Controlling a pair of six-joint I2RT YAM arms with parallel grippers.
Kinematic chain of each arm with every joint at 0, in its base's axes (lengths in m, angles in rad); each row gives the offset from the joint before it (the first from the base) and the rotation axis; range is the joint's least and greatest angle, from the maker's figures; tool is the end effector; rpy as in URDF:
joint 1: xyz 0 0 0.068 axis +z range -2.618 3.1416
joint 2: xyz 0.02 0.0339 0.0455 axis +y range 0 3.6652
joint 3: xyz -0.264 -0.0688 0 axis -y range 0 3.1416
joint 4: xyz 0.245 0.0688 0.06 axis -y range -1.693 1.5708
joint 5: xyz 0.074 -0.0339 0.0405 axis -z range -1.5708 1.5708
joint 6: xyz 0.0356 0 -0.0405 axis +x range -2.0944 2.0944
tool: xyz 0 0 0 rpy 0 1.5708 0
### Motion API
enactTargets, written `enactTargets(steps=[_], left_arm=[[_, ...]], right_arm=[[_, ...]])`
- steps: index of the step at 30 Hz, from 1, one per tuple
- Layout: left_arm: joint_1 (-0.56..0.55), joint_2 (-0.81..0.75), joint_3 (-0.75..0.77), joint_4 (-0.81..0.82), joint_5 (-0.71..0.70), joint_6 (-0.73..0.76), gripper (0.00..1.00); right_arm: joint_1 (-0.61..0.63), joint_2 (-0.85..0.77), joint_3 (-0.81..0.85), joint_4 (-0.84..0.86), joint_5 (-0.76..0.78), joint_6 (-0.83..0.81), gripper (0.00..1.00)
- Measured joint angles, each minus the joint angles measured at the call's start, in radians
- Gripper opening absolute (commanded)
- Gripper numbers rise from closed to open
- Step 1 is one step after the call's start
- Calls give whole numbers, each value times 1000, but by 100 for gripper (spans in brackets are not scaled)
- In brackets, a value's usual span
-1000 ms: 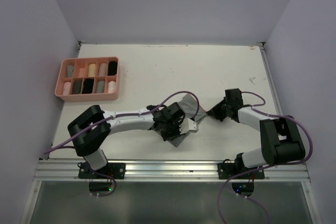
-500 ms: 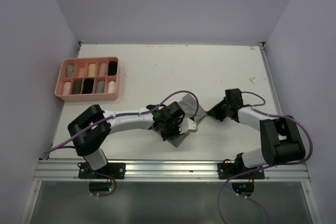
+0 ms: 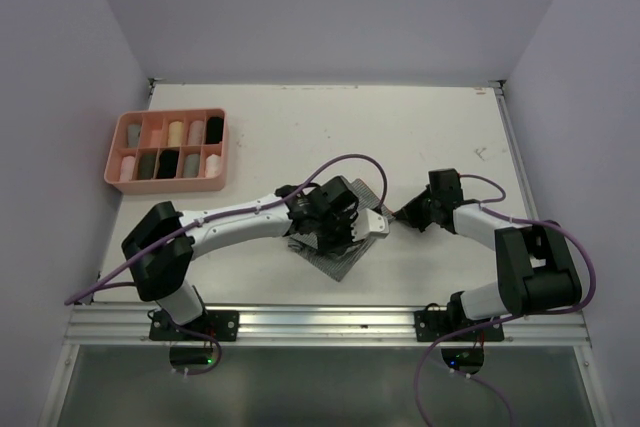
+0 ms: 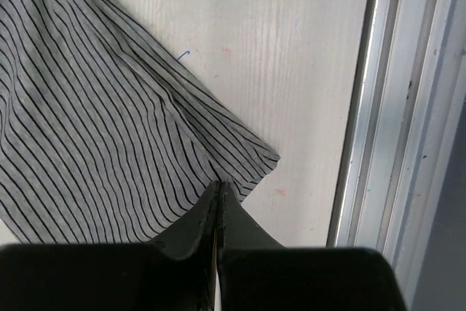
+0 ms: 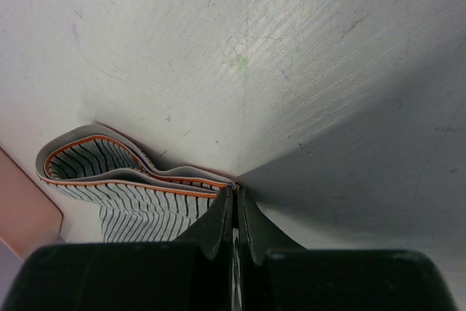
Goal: Roll the underwear
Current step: Fold the underwear
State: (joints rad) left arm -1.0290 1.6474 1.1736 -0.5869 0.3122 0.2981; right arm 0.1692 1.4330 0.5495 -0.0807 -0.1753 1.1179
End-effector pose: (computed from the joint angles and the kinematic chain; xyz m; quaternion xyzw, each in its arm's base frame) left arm 0.1651 -0.2955 0.2242 0.6196 0.7289 -0.2296 0.1790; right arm 0.2431 0.0478 0.1341 0.4110 0.8577 0.2454 0.1879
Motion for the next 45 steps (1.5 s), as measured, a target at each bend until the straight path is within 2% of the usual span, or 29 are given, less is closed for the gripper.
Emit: enactTargets(steps=[14,30,32,33,36,41,42,45], left_arm=[[-61,42,-24,50,122,-63,0],[-68,240,-28,217,182,-161,0],[-69,240,-33,225,184,-161,6],[-69,240,-36,231,187,-160,16],[-67,225,-59,251,208,-156,37],[-73,142,-123,229,199,-117,49],[-73,120,-130,214,193,-106,62],[-72,9,-140,182,176,-68,80]], right_arm=[[0,-3,-2,-2,0,-2,0],[0,-2,-1,-2,0,-14,0],[0,-2,2,-4,0,-19,0],[0,-1,5,-9,0,-23,0],[0,7,20,-26,1,-39,0],[0,47,67,-51,-2,-71,0],[0,54,74,-53,-4,-76,0],[-1,68,85,-50,-11,-84,0]])
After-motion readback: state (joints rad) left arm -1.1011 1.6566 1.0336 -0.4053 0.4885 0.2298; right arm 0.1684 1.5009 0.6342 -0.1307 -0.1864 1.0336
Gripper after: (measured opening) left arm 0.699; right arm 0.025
